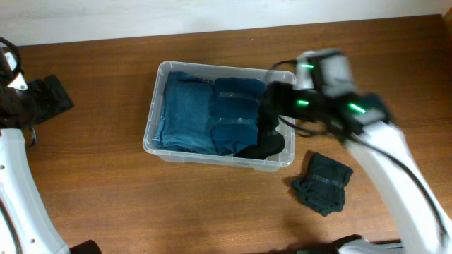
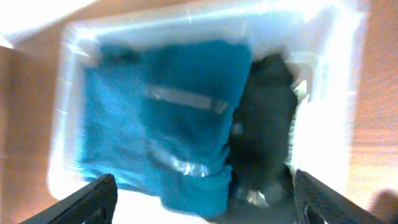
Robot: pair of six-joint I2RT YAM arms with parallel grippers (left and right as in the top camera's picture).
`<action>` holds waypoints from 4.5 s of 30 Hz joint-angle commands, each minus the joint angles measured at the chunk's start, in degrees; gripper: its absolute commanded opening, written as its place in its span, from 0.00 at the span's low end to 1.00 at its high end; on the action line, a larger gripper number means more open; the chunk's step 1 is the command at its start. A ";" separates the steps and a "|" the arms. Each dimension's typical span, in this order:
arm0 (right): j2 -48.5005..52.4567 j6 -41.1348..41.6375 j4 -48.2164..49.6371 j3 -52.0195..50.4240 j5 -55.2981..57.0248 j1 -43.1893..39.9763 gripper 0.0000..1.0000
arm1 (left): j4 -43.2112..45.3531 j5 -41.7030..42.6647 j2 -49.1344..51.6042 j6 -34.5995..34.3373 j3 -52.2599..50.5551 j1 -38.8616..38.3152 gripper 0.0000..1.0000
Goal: Pack container
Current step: 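Lift the teal garment and lower it into the container's middle, then move the right gripper to the dark folded garment and grasp it, then carry the dark garment over the container and release it on top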
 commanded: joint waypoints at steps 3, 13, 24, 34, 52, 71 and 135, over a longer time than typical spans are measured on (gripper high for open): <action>-12.57 -3.67 -9.38 0.79 1.79 -11.52 0.90 | 0.15 0.15 -0.09 -0.11 -0.04 0.13 1.00; -13.38 -10.88 -28.39 -8.87 1.77 -30.93 0.98 | 0.15 0.15 -0.09 -0.11 -0.04 0.13 1.00; -12.57 -11.04 -20.17 -34.80 -8.48 -33.92 0.34 | 0.15 0.15 -0.09 -0.11 -0.04 0.13 1.00; -8.55 -9.18 -4.66 -47.65 -15.15 -33.92 0.04 | 0.15 0.17 -0.09 -0.11 -0.04 0.13 1.00; 7.67 -9.60 38.10 -41.77 -15.50 -34.03 0.49 | 0.15 0.15 -0.09 -0.11 -0.04 0.13 1.00; 7.06 -11.69 -5.27 -18.29 -10.29 -47.12 0.99 | 0.15 0.15 -0.09 -0.11 -0.04 0.13 1.00; -13.57 14.93 55.78 -33.73 -67.58 -33.70 0.04 | 0.15 0.15 -0.09 -0.11 -0.04 0.13 1.00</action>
